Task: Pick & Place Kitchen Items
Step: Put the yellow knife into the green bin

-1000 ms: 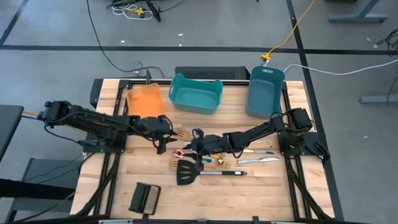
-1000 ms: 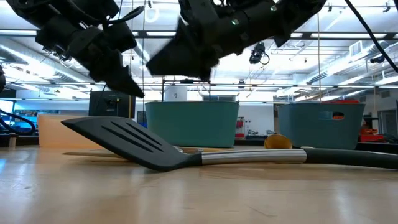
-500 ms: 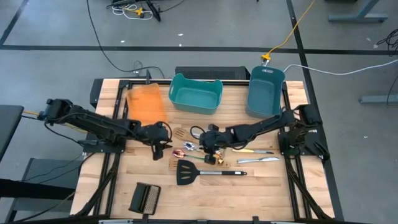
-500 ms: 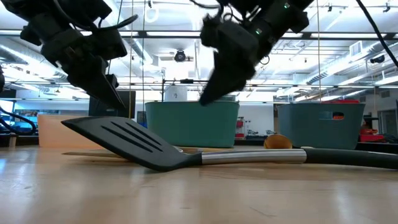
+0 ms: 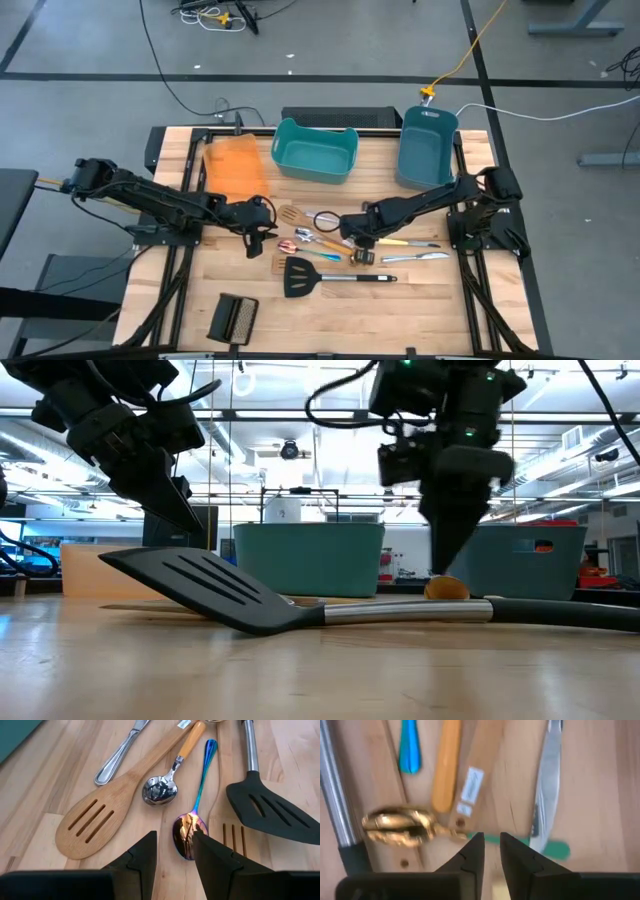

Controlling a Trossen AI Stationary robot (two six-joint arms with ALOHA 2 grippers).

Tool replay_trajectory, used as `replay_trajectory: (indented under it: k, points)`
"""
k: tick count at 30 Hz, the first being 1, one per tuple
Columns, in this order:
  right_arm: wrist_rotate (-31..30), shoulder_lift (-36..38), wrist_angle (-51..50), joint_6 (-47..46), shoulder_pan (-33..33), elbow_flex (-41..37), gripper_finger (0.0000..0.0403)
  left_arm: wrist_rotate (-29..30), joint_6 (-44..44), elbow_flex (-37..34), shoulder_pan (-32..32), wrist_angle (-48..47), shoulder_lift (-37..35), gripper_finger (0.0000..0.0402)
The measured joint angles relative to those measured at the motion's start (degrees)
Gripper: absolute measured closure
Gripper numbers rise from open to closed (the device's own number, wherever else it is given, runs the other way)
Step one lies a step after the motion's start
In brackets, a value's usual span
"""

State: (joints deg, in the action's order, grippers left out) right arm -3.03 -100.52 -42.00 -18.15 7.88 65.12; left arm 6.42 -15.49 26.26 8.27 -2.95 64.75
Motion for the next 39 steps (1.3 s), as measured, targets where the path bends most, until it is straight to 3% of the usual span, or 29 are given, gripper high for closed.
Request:
replay_trajectory:
  k: [12, 20, 30, 39]
  points:
    - [-2.0, 2.2, -12.4, -3.1, 0.1, 0.0, 0.0337, 0.0, -0.4, 0.0, 0.0, 0.5, 0.0, 0.0269]
    - [-3.6, 4.3, -14.2, -6.6, 1.6, -2.5, 0.0337, 0.0, -0.4, 0.0, 0.0, 0.7, 0.0, 0.0269]
    - [0.3, 13.9, 0.6, -11.4, 3.4, -14.5, 0.0337, 0.0, -0.4, 0.0, 0.0, 1.3, 0.0, 0.0269]
    - [-0.4, 13.8, 4.2, -10.4, 3.4, -16.6, 0.0321, 0.0, -0.3, 0.0, 0.0, 2.4, 0.0, 0.0268]
